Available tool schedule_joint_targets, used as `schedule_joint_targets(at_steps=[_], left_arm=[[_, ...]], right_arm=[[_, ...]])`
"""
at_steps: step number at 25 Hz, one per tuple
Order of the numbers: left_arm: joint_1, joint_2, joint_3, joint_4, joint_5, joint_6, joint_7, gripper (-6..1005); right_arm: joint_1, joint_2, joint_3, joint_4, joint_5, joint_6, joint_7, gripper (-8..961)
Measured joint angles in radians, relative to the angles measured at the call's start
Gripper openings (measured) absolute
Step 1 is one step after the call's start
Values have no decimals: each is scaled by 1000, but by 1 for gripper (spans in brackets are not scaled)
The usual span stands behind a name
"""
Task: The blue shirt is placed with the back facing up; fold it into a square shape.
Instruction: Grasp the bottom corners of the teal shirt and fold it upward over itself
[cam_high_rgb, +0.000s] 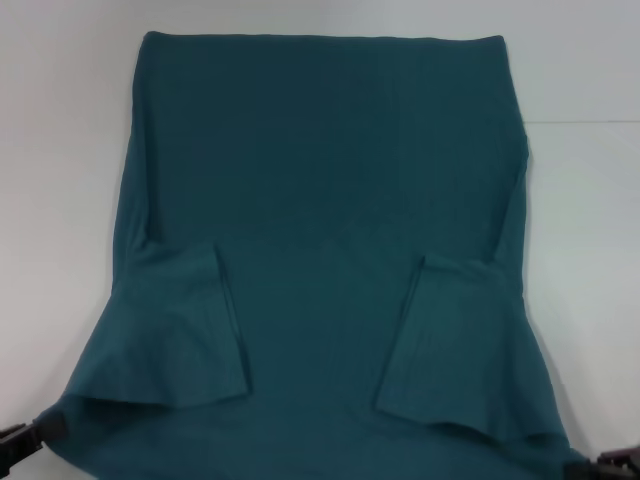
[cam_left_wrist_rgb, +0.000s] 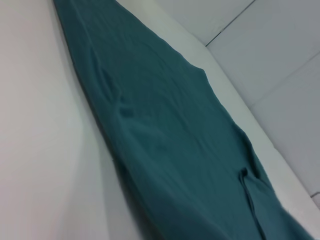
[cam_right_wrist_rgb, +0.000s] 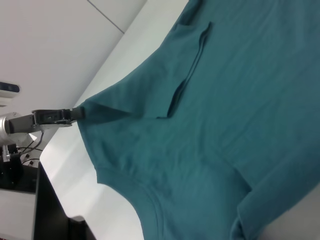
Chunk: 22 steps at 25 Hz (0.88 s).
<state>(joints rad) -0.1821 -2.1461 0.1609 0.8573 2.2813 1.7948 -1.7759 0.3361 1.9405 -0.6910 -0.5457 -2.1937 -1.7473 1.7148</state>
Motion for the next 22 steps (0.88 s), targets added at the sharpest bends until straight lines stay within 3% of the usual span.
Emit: schedule_joint_targets(at_steps=[5, 9, 14, 15, 22], left_arm=[[-69, 17, 5, -20, -5, -3, -14, 41], [-166, 43, 1, -62, -10, -39, -42, 41], [-307, 78, 5, -139, -14, -147, -73, 41], [-373, 92, 6, -183, -17, -225, -80, 41], [-492, 103, 9, -261, -111, -420, -70, 40]], right_arm=[[51, 4, 62, 0, 4, 28, 7, 33], [109, 5, 153, 0, 8, 56, 11, 33], [189, 3, 243, 4, 9, 147, 32, 34], [205, 4, 248, 5, 9, 171, 36, 34], [315, 21, 252, 17, 12, 370, 41, 35]])
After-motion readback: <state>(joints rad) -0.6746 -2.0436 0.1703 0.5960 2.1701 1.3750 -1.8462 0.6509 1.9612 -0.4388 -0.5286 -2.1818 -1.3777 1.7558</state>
